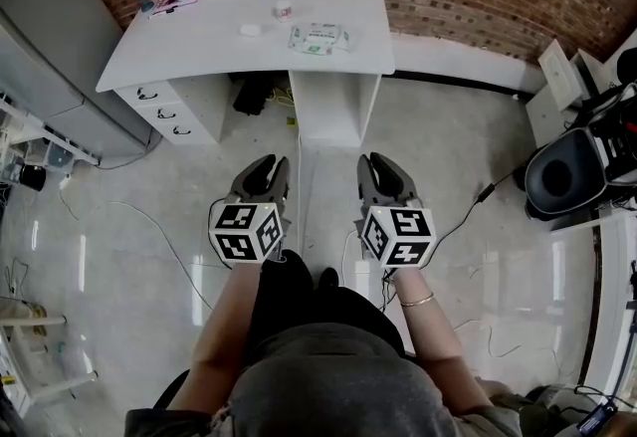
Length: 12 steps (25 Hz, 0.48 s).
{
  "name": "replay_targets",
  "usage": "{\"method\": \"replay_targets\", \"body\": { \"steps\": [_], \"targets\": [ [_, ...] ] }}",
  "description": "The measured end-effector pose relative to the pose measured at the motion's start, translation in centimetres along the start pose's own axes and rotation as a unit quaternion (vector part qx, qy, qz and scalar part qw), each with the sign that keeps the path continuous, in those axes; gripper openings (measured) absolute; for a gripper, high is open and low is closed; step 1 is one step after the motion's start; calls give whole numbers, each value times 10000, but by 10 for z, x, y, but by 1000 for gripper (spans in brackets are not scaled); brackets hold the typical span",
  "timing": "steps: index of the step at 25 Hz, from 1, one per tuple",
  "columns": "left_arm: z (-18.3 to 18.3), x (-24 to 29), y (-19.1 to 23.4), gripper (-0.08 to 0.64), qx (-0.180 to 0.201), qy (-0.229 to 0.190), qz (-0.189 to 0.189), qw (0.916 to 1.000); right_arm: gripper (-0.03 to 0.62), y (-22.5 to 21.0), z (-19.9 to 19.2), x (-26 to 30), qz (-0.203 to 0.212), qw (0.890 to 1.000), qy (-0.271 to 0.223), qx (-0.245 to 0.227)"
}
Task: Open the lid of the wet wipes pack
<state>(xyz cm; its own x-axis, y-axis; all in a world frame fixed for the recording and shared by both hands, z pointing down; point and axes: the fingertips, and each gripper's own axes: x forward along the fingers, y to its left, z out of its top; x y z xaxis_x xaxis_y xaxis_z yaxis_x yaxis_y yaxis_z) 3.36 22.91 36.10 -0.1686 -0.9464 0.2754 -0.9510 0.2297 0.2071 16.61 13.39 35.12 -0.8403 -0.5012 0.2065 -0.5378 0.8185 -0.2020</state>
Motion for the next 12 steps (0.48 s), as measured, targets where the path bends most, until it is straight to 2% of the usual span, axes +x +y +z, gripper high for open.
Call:
{"method": "replay_targets", "body": {
  "steps": [12],
  "targets": [
    [2, 22, 15, 130, 3, 79, 28, 10000, 117, -1, -8, 23, 154, 9996, 177, 125]
  ]
}}
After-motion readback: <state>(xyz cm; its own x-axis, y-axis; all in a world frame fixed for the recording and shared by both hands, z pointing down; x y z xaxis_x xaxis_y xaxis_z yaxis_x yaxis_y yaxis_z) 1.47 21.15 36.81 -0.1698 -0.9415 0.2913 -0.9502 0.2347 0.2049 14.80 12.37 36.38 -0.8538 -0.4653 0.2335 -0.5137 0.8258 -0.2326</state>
